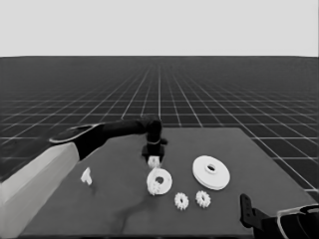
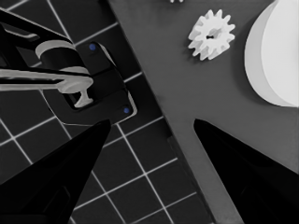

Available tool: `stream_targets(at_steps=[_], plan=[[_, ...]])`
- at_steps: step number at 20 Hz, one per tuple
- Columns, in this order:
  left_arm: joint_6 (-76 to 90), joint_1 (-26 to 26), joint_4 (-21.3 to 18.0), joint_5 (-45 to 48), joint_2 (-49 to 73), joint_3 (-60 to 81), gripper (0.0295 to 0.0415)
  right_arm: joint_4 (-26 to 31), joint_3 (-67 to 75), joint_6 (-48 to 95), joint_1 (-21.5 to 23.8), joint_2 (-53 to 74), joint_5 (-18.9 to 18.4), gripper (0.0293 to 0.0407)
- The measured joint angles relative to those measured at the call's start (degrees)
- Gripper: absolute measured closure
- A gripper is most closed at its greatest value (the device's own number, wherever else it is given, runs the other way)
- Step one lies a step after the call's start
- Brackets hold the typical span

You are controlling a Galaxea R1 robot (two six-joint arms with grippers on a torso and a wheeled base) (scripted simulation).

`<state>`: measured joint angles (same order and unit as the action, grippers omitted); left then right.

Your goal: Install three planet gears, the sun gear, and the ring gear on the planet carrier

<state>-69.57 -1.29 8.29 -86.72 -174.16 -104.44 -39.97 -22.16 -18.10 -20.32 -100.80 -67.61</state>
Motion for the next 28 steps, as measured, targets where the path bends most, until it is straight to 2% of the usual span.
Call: stream_targets(at_steps=[4, 6, 8, 14, 16, 17, 19, 24, 26, 28], plan=[[1.5, 0.0, -0.1, 0.2, -1.2, -2.7, 0.0398, 0.0, 0.0, 0.0, 0.0, 0.0, 0.0, 0.0315], [3.7, 5.4, 4.7, 2.7, -2.5, -6.7, 0.0398, 0.0, 0.0, 0.0, 0.0, 0.0, 0.0, 0.0315], [4.9, 7.4, 6.2, 3.8, -3.2, -8.8, 0.0398, 0.0, 0.0, 0.0, 0.0, 0.0, 0.0, 0.0315], [5.5, 8.2, 6.9, 4.4, -3.6, -10.0, 0.0398, 0.0, 0.0, 0.0, 0.0, 0.0, 0.0, 0.0315], [5.5, 8.2, 6.9, 4.4, -3.6, -10.1, 0.0339, 0.0, 0.0, 0.0, 0.0, 0.0, 0.0, 0.0315], [5.5, 8.2, 6.9, 4.4, -3.6, -10.1, 0.0330, 0.0, 0.0, 0.0, 0.0, 0.0, 0.0, 0.0315], [5.5, 8.2, 6.9, 4.4, -3.6, -10.1, 0.0326, 0.0, 0.0, 0.0, 0.0, 0.0, 0.0, 0.0315], [5.5, 8.2, 6.9, 4.4, -3.6, -10.1, 0.0326, 0.0, 0.0, 0.0, 0.0, 0.0, 0.0, 0.0315], [2.4, 3.1, 2.6, 1.3, -1.7, -4.3, 0.0326, 0.0, 0.0, 0.0, 0.0, 0.0, 0.0, 0.0315], [1.8, 1.0, 0.8, 0.6, -1.4, -3.3, 0.0326, 0.0, 0.0, 0.0, 0.0, 0.0, 0.0, 0.0315]])
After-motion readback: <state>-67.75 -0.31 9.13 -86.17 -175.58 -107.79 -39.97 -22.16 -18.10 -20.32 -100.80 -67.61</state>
